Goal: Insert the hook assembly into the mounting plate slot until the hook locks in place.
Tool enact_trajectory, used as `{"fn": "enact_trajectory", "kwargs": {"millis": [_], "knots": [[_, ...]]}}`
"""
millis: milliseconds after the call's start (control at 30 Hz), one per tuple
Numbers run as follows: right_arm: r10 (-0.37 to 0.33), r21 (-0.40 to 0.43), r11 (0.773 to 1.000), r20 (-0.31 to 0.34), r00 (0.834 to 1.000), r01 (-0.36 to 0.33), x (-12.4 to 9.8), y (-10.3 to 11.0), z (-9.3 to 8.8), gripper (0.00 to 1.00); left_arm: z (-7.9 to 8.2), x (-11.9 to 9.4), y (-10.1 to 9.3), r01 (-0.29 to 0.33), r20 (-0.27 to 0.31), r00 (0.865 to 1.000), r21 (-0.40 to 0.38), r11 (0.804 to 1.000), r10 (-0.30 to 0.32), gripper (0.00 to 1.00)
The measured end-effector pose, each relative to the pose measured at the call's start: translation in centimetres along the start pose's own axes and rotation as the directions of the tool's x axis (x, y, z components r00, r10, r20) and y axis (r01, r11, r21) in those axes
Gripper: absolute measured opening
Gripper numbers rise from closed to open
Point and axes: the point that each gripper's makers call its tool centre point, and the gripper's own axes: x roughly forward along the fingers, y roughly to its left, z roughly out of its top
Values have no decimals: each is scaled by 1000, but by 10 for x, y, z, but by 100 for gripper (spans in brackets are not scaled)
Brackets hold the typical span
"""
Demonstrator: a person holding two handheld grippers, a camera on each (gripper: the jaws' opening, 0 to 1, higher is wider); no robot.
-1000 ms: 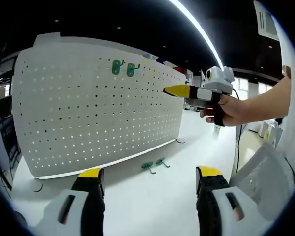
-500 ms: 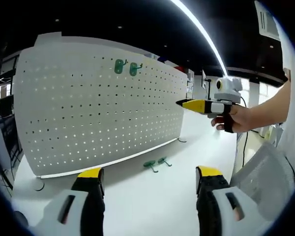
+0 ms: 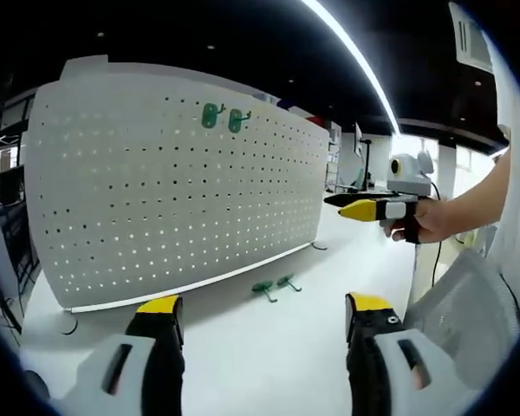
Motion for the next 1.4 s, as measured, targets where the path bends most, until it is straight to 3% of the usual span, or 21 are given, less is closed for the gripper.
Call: {"fn": "enact_trajectory", "kwargs": {"millis": [500, 1400], "knots": [[7, 15, 1000, -101, 995, -5, -21, 6, -36, 68, -14, -4, 4, 9, -35, 999, -14, 1000, -9, 79], [-8, 65, 998, -224, 975, 23, -50, 7, -78, 69, -38, -13, 4, 32, -107, 994, -21, 999, -35, 77]]}}
